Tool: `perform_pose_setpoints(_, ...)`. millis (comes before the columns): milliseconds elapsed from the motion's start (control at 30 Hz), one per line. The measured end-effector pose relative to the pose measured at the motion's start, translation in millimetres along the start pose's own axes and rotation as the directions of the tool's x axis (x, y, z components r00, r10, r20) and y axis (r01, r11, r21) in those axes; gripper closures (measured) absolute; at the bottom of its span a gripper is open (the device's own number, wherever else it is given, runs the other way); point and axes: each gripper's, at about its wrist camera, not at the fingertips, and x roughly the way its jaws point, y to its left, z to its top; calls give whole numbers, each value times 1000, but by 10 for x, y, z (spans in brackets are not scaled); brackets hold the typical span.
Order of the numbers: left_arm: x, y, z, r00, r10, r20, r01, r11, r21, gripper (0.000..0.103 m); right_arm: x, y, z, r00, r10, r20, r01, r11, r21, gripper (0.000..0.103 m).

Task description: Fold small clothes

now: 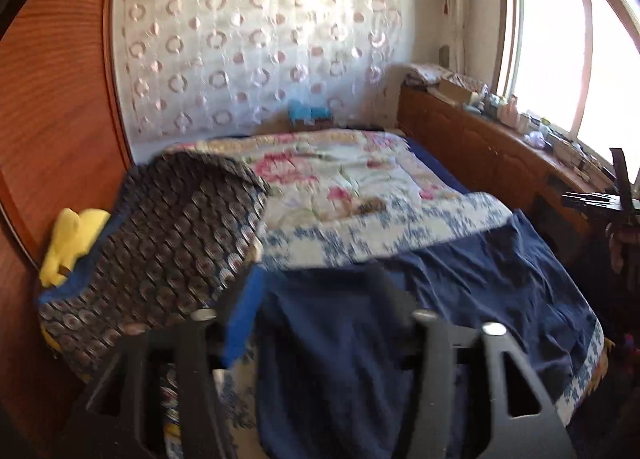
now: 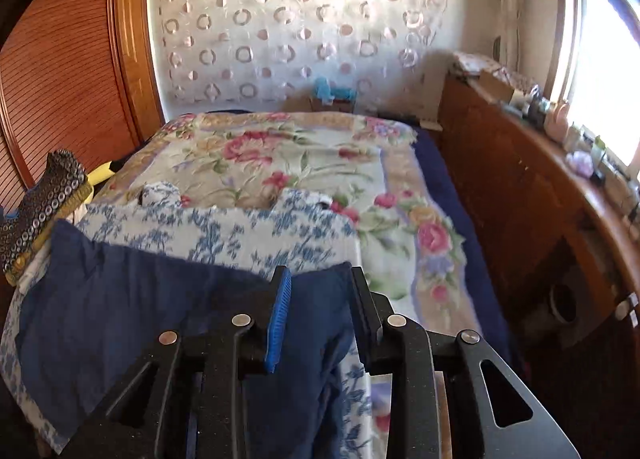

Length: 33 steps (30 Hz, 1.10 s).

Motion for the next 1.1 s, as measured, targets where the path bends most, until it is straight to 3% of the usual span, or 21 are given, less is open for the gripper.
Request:
perform_pose_setpoints(33,6,-36,-60,1000,-3,-12,3,1000,8,26,29,16,-75,1000,11,-8,-11,1000,-8,69)
perform_pose_setpoints(167,-28,-187,-230,1000,-3,-30,4,999,43,25,34,73,-378,999,28,-18,-29,998,-53,64)
perform_pose_setpoints(400,-139,-369,-664,997,-33,-72,32,999,-8,25,-157,-95,-741,992,129,-11,-129,991,-27,58)
perform_pose_setpoints(633,-245,-507,-1154,992,-58,-112,55,998,-29,25,-285,-121,-1160,991,131,-23,-132,991,-20,58)
perform_pose_setpoints(867,-351,-512,-1478,991,-62,-120,54,996,-68,25,-403,-189,-1320,993,118,-20,-117,993,24,58)
perform_pose_setpoints(900,-360,-507,-1498,991,-68,-117,59,995,-77,27,-392,-214,-1337,993,113,-21,-113,993,33,58)
perform_pose_setpoints(1000,-427,-503,-1557,992,-89,-94,80,992,-100,48,-356,-228,-1395,993,115,-26,-113,991,67,58)
perform_pose_setpoints(1100,-473,-471,-1591,993,-87,-77,76,988,-131,51,-355,-266,-1421,991,136,-17,-134,986,100,58)
